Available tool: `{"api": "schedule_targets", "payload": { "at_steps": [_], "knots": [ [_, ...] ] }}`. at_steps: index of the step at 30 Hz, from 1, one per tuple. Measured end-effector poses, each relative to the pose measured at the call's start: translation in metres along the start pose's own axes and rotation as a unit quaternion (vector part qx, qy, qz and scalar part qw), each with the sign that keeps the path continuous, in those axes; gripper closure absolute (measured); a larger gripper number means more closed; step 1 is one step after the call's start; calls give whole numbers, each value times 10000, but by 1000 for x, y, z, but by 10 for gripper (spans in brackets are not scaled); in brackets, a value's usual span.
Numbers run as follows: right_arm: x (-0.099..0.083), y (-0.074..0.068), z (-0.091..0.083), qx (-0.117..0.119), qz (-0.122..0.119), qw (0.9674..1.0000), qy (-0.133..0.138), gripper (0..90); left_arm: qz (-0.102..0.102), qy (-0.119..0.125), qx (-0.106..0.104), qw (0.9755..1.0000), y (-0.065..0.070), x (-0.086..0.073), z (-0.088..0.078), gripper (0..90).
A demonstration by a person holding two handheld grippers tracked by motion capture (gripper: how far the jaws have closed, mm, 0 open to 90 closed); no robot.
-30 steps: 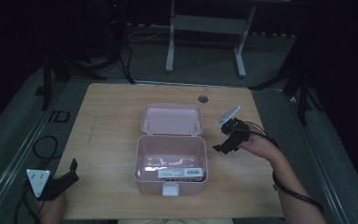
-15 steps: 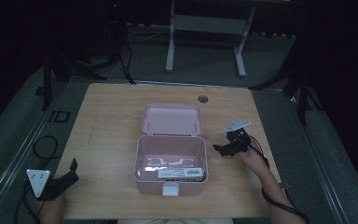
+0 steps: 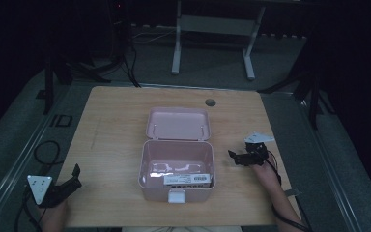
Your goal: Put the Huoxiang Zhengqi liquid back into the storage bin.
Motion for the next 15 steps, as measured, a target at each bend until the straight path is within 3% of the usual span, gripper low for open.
{"api": "schedule_targets", "payload": {
  "at_steps": [15],
  "knots": [
    [-23, 26, -26, -385, 455, 9980, 199, 108, -25, -2, 14, 10000, -1, 0, 0, 27]
  ]
}}
Point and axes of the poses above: each handheld gripper's, and its own axes: z roughly forward along the jaws, x roughly out of its top, y roughly to its right, the point moved 9 cm from there along z, roughly forward along the jaws, and after that the axes turned 4 degrees about x, right-handed, at the moved point
